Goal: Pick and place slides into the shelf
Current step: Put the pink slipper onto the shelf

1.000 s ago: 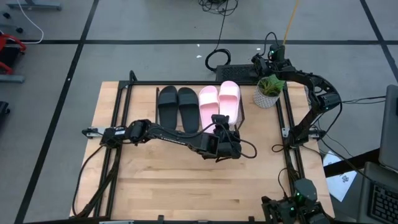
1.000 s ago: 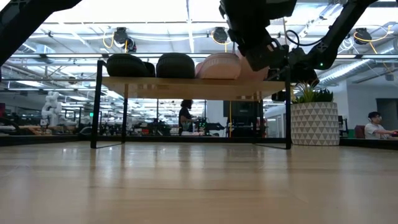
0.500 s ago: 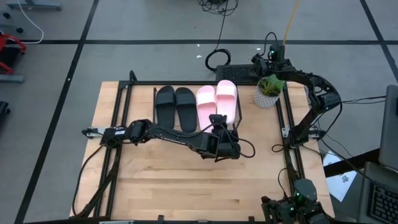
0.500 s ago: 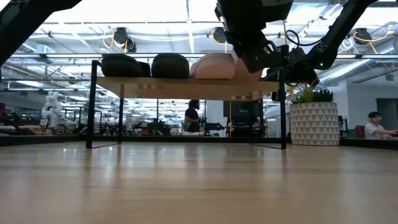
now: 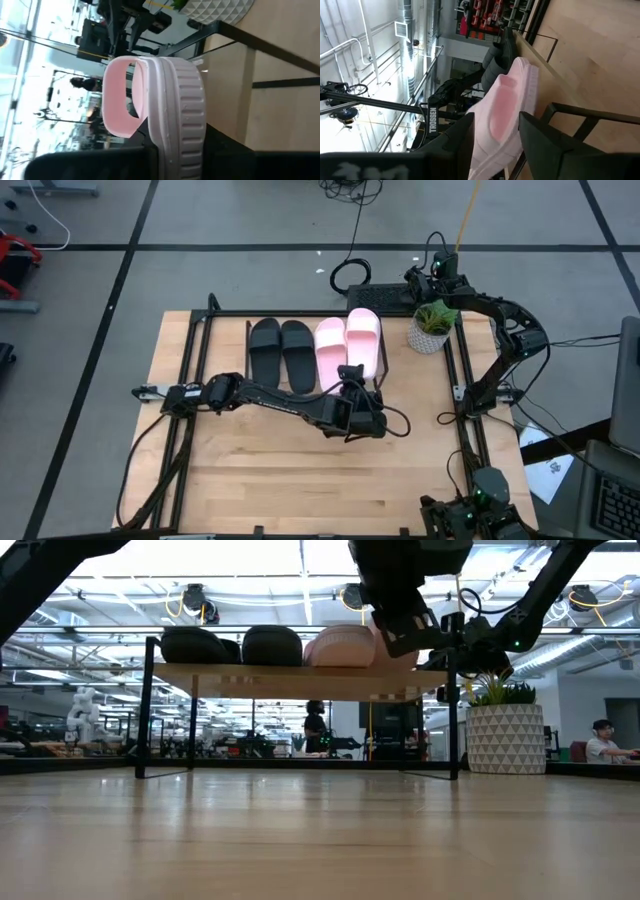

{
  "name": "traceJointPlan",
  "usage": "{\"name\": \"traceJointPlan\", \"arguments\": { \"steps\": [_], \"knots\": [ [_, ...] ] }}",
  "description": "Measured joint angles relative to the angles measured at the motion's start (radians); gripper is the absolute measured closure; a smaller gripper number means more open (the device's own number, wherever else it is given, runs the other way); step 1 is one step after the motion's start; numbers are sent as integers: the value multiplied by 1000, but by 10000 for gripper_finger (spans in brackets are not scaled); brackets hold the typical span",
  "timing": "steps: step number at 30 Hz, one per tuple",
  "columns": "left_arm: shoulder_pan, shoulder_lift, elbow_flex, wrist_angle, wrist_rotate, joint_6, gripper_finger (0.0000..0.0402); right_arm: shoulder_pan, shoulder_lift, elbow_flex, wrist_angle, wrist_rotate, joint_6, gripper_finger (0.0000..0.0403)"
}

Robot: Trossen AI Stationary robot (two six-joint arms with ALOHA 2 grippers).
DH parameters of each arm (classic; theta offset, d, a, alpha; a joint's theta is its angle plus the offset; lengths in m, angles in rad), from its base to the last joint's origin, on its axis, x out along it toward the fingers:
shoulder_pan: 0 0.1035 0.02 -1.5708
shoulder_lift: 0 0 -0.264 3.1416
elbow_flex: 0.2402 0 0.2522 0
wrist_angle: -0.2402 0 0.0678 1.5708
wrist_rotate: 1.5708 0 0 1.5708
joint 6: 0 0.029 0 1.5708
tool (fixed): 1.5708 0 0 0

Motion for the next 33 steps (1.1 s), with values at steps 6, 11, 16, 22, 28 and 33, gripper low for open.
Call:
{"name": "traceJointPlan", "arguments": {
  "steps": [6, 11, 16, 22, 28, 33],
  "knots": [
    [1, 0, 0, 22, 10, 48, 352, 0, 0, 0, 0, 0, 0, 257],
    [-9, 0, 0, 20, 33, 42, 352, 0, 0, 0, 0, 0, 0, 257],
    [-8, 0, 0, 13, 35, 25, 352, 2, 0, 0, 0, 0, 0, 257],
    [-6, 0, 0, -51, 11, -25, 352, 2, 0, 0, 0, 0, 0, 257],
    [-6, 0, 0, -101, 30, -44, 352, 2, 0, 0, 0, 0, 0, 257],
    [-5, 0, 0, -149, 40, -85, 352, 2, 0, 0, 0, 0, 0, 257]
  ]
}}
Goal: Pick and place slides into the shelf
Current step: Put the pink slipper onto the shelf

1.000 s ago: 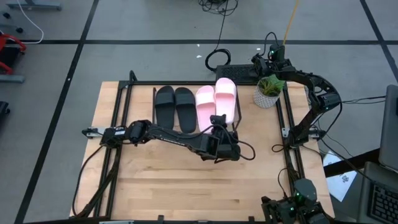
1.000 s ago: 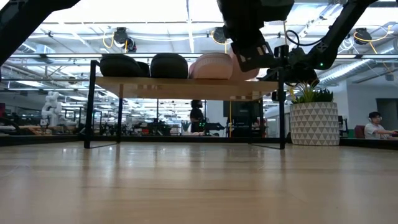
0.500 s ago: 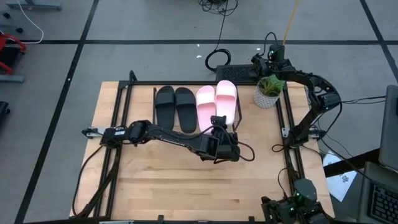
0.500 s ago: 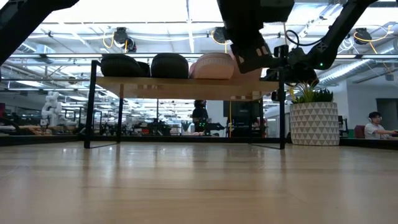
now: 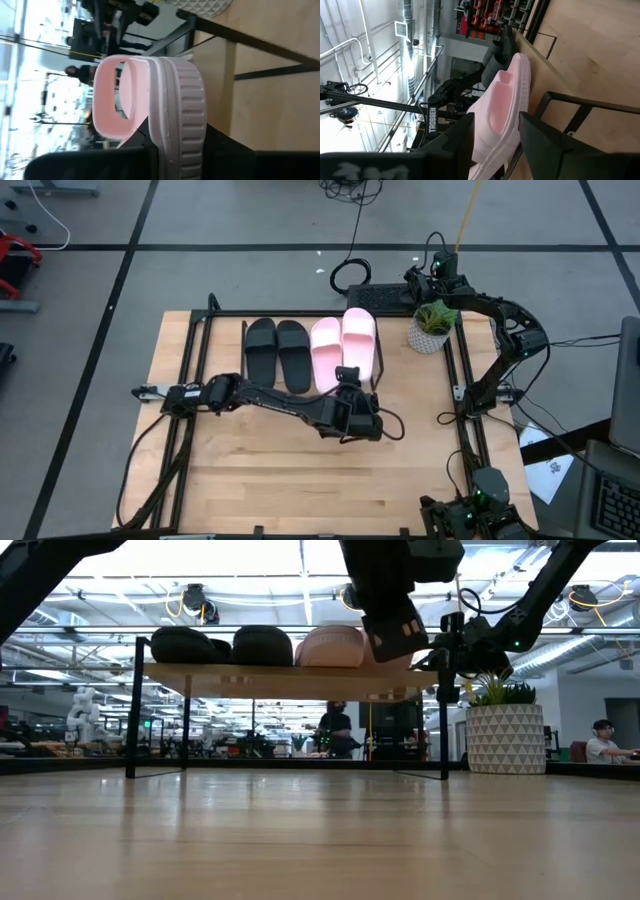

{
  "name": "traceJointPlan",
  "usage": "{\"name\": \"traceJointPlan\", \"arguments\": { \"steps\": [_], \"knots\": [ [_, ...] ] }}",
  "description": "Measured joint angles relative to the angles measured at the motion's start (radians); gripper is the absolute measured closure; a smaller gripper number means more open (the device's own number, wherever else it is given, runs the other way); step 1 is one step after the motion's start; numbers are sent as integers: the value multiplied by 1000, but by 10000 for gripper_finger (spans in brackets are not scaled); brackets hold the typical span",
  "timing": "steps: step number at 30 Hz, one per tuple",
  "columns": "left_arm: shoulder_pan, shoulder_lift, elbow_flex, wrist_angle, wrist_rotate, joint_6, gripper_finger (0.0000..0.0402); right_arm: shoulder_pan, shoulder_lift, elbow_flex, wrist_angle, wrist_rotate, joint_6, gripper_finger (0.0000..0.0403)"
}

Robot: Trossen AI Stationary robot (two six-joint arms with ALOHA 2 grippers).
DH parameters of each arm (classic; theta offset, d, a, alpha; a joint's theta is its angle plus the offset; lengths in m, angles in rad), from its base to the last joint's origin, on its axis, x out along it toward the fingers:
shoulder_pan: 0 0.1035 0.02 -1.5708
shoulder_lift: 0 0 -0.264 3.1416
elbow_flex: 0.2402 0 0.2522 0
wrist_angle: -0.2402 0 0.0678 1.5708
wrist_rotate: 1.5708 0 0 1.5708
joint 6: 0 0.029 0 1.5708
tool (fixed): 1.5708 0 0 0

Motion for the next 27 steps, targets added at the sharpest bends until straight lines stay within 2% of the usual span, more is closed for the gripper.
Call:
{"name": "traceJointPlan", "arguments": {
  "steps": [13, 17, 27],
  "knots": [
    [11, -1, 1, -63, 151, -136, 352, 0, 0, 0, 0, 0, 2, 257],
    [14, -1, 1, -95, 172, -203, 352, 0, 0, 0, 0, 0, 3, 257],
    [16, -3, 2, -90, 239, -260, 352, 0, 0, 0, 0, 0, 3, 257]
  ]
}}
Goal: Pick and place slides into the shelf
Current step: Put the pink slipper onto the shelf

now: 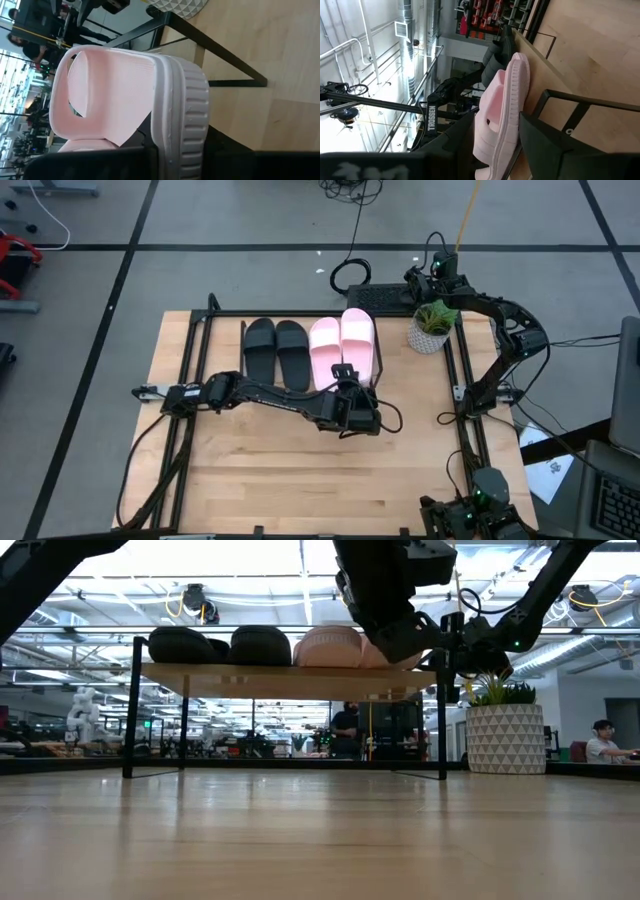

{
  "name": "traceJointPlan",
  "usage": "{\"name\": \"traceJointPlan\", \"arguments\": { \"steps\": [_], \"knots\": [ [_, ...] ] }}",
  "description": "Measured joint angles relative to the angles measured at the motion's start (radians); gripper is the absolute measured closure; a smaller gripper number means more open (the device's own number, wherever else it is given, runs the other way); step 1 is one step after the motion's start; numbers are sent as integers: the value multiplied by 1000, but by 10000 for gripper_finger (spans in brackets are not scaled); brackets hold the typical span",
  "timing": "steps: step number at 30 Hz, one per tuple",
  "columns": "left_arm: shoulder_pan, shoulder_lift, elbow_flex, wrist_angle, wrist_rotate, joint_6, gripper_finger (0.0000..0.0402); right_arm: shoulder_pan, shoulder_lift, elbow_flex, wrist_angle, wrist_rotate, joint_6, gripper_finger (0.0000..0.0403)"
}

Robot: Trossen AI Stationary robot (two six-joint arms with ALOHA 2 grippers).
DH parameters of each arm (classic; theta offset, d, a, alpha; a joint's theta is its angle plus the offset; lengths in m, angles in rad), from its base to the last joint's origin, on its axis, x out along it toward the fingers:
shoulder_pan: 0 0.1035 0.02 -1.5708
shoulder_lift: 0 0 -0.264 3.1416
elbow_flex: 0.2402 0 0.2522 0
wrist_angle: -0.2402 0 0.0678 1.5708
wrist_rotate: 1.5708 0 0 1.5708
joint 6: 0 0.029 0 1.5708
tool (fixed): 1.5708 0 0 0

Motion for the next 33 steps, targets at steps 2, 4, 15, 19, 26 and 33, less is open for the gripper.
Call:
{"name": "traceJointPlan", "arguments": {
  "steps": [2, 4, 15, 19, 26, 33],
  "knots": [
    [0, 0, 0, 2, 5, -4, 352, 0, 0, 0, 0, 0, 0, 257],
    [0, 0, 0, 1, 23, -10, 352, 0, 0, 0, 0, 0, 0, 257],
    [-2, 3, -1, 49, 27, -67, 297, 0, 0, 0, 0, -1, 0, 257],
    [-7, 6, -3, 50, 41, -113, 233, 0, 0, 0, 0, -1, 0, 257],
    [-7, 6, -3, 51, 39, -129, 191, 0, 0, 0, 0, -1, 0, 257],
    [-5, 6, -3, 53, -1, -161, 189, 6, 0, 0, 0, -2, 0, 257]
  ]
}}
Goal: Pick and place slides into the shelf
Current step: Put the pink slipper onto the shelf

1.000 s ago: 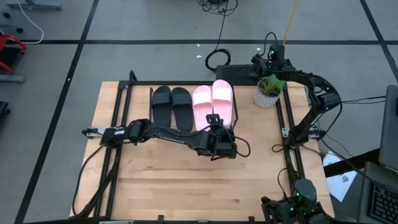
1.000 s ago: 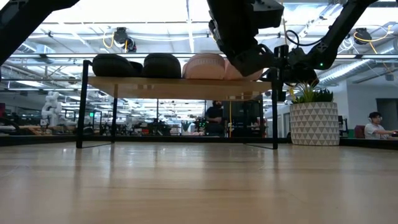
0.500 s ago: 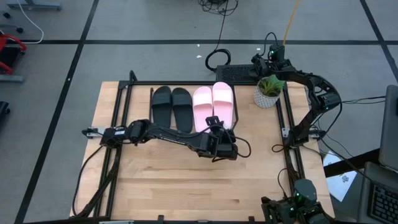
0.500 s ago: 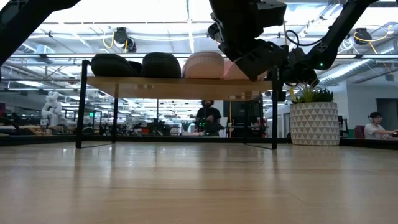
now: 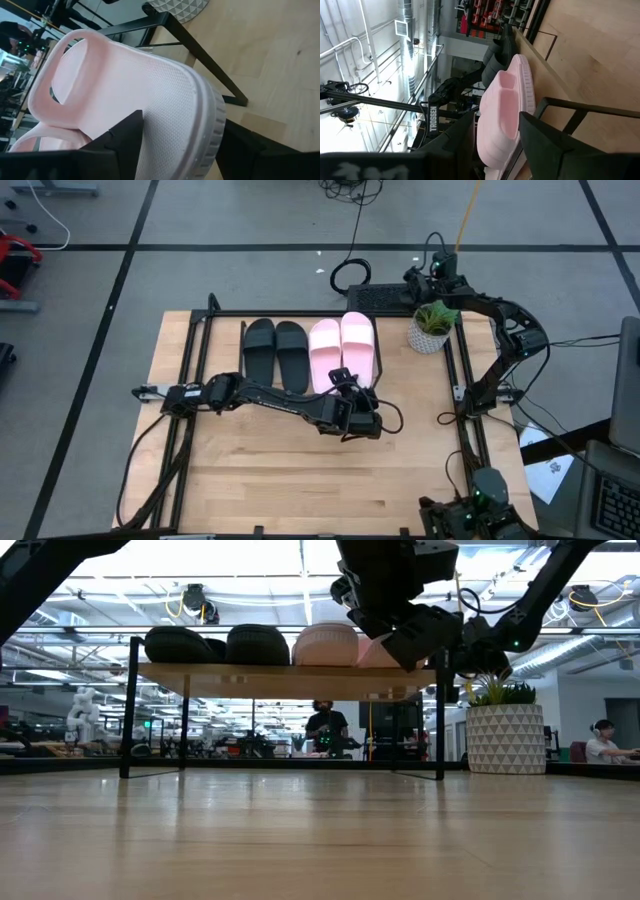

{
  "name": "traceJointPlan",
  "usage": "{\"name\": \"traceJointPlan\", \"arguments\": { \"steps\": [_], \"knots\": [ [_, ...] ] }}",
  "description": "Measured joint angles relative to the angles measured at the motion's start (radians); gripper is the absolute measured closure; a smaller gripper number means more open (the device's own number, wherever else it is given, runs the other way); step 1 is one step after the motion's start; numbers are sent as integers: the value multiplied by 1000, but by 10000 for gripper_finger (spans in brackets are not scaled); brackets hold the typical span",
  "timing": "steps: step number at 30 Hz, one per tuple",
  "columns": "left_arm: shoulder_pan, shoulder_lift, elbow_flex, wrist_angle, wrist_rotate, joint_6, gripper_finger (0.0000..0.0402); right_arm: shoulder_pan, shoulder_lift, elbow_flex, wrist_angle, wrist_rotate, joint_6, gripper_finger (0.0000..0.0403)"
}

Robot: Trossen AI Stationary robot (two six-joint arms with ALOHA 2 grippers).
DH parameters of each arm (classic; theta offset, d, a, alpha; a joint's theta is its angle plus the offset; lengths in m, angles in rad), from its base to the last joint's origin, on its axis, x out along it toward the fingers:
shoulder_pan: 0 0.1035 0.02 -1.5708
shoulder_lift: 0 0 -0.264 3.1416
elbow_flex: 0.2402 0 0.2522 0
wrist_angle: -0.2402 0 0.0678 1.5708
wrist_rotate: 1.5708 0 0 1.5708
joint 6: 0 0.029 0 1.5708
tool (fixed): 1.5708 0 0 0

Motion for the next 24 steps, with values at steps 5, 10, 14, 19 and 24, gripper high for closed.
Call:
{"name": "traceJointPlan", "arguments": {
  "steps": [5, 10, 14, 19, 24],
  "knots": [
    [3, 0, 0, 2, -11, -1, 189, 18, 0, 0, 0, -1, -2, 257],
    [16, 0, 0, 33, -19, -20, 188, 39, 0, 0, 0, -2, -2, 257],
    [15, 0, 0, 82, -25, -7, 188, 41, 0, 0, 0, -2, -2, 257],
    [1, 0, 0, 99, -25, 6, 188, 41, 0, 0, 0, -3, -2, 257],
    [0, 0, 0, 99, -21, -1, 188, 41, 0, 0, 0, -5, -2, 257]
  ]
}}
